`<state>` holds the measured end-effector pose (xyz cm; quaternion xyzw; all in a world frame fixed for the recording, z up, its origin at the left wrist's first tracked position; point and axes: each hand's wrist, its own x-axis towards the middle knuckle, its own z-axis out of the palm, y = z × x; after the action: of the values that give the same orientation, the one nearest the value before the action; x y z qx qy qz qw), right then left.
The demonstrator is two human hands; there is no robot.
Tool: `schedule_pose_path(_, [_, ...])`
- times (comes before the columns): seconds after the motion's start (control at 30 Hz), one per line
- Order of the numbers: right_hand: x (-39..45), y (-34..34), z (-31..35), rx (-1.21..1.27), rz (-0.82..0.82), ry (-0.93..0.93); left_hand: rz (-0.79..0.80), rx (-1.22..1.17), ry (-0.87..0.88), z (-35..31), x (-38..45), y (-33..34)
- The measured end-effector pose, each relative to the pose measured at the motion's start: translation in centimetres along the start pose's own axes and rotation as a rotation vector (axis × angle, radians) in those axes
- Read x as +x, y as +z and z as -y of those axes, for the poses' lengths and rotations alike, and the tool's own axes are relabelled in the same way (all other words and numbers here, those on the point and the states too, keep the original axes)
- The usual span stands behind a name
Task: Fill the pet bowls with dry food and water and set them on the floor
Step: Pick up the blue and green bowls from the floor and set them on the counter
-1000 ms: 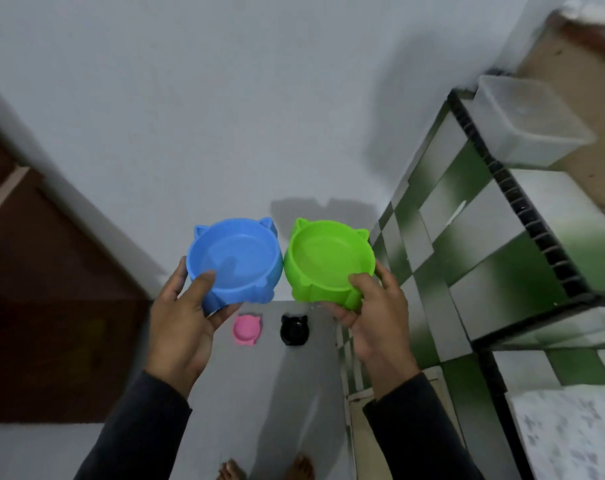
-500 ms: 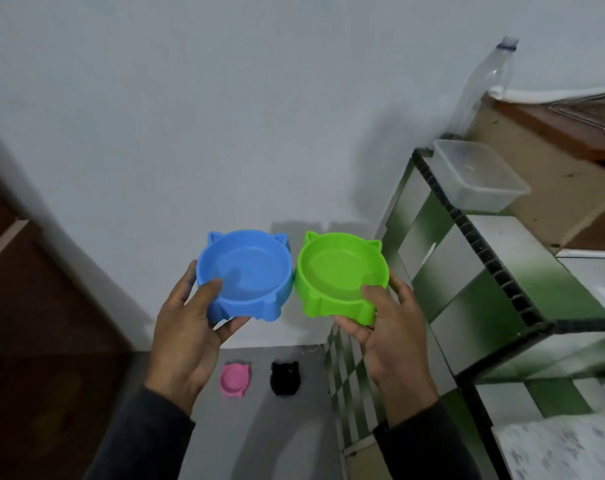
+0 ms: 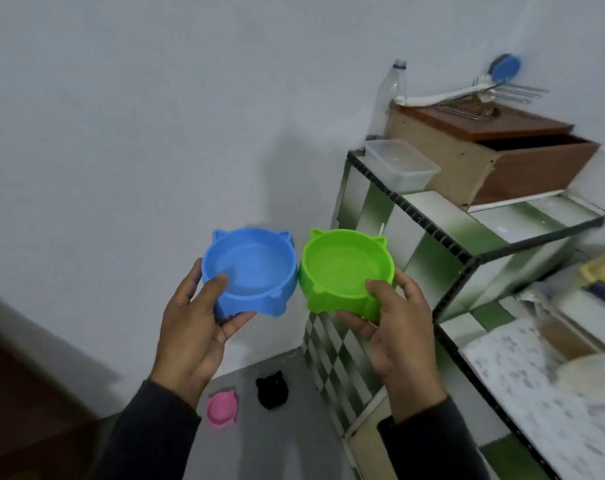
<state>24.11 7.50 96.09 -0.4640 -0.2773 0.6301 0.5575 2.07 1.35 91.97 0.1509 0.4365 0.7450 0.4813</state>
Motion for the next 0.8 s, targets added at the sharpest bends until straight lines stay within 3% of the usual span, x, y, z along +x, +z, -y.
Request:
schedule_pose_path(0.37, [-9.2, -5.6, 1.4, 0.079, -0.238, -0.092, 0.219, 0.058, -0.124, 1.5, -4.8, 1.6])
schedule_pose_path(0.8, [-20.1, -20.3, 4.0, 0.167, -0.604, -0.236, 0.528, 0.155, -0.302, 10.3, -16.5, 8.9])
